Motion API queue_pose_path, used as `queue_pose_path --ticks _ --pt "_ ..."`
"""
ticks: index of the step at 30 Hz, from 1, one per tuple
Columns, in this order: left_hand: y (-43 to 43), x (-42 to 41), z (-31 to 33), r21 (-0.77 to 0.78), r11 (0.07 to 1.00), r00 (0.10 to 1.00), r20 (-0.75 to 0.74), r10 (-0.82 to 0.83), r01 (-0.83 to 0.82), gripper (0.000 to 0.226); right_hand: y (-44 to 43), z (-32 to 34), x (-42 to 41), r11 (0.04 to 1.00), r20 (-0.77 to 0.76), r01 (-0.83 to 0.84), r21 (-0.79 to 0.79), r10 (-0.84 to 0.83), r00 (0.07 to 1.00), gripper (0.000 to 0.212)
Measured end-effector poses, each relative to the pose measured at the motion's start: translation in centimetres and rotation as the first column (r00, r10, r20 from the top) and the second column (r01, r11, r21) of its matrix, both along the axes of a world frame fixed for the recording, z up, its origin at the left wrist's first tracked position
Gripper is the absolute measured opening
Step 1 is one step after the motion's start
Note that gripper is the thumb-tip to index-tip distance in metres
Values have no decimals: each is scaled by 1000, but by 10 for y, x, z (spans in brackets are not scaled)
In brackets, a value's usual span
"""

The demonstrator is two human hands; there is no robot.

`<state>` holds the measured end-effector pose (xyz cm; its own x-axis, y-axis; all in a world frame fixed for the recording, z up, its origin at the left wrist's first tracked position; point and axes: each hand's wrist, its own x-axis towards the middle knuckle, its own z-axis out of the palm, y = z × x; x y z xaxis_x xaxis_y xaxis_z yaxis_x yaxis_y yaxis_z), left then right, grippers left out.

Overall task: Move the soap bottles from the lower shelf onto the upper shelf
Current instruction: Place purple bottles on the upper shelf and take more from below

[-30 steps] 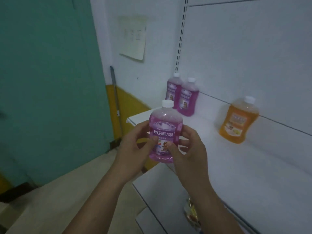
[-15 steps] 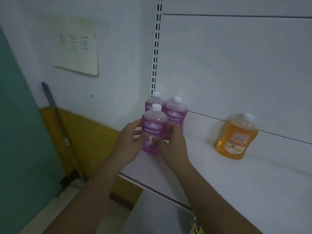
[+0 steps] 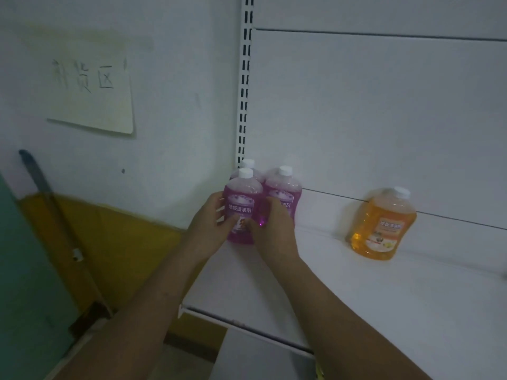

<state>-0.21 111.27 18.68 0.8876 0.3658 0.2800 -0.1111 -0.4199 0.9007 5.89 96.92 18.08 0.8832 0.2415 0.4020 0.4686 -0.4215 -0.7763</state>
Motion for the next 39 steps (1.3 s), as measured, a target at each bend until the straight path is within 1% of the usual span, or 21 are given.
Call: queue_pose_path --ticks 3,7,9,11,13,15,16,18,20,22,24,26,29,31,33,36,39 --pt "0 5 1 27 999 1000 -6 20 -20 54 -2 1 1 1000 0 11 18 -11 1000 45" --pt "-2 7 3 60 997 998 -32 53 -51 55 -3 7 -1 999 -7 -8 35 9 1000 47" --pt "-2 3 4 82 995 996 -58 68 -64 65 -8 11 -7 998 -14 -29 62 30 999 46" --pt "-3 -3 7 135 985 990 -76 122 -111 78 -17 14 -16 997 -15 -39 74 40 999 43" --pt "-10 -14 12 216 962 983 -38 180 -168 81 -31 16 -26 998 14 -25 50 24 1000 39" --pt "-24 -31 23 283 941 982 49 181 -187 75 -48 17 -38 1000 38 11 -13 -10 999 40" --pt "-34 -39 29 309 935 985 88 150 -171 70 -58 18 -45 999 43 20 -43 -18 999 42" --pt "-54 -53 37 340 937 992 121 37 -77 65 -82 21 -61 992 63 19 -124 -12 998 48" --pt "-77 -66 40 374 927 995 75 -65 32 76 -112 23 -78 975 70 28 -221 -13 997 63" --pt "-106 -78 40 474 878 996 8 -84 71 86 -146 24 -96 957 44 48 -285 -36 998 76" --pt "-139 -90 41 563 818 992 -45 -116 121 92 -185 22 -115 941 31 70 -330 -63 998 84" --pt "-175 -98 38 609 766 978 -91 -190 205 100 -228 19 -133 920 22 88 -383 -86 996 90" --pt "-234 -105 27 662 670 938 -174 -298 336 106 -305 10 -162 841 3 153 -519 -177 984 108" --pt "-276 -108 18 693 594 903 -215 -372 410 105 -356 1 -182 809 9 201 -552 -235 972 115" --pt "-322 -112 7 723 520 867 -224 -445 454 110 -408 -7 -207 783 1 244 -572 -296 955 119" --pt "-399 -128 -7 709 475 816 -251 -521 521 115 -488 -18 -249 757 -19 300 -581 -381 924 125" --pt "-483 -159 -15 681 458 772 -256 -582 571 111 -567 -31 -294 734 -44 354 -580 -462 886 129"
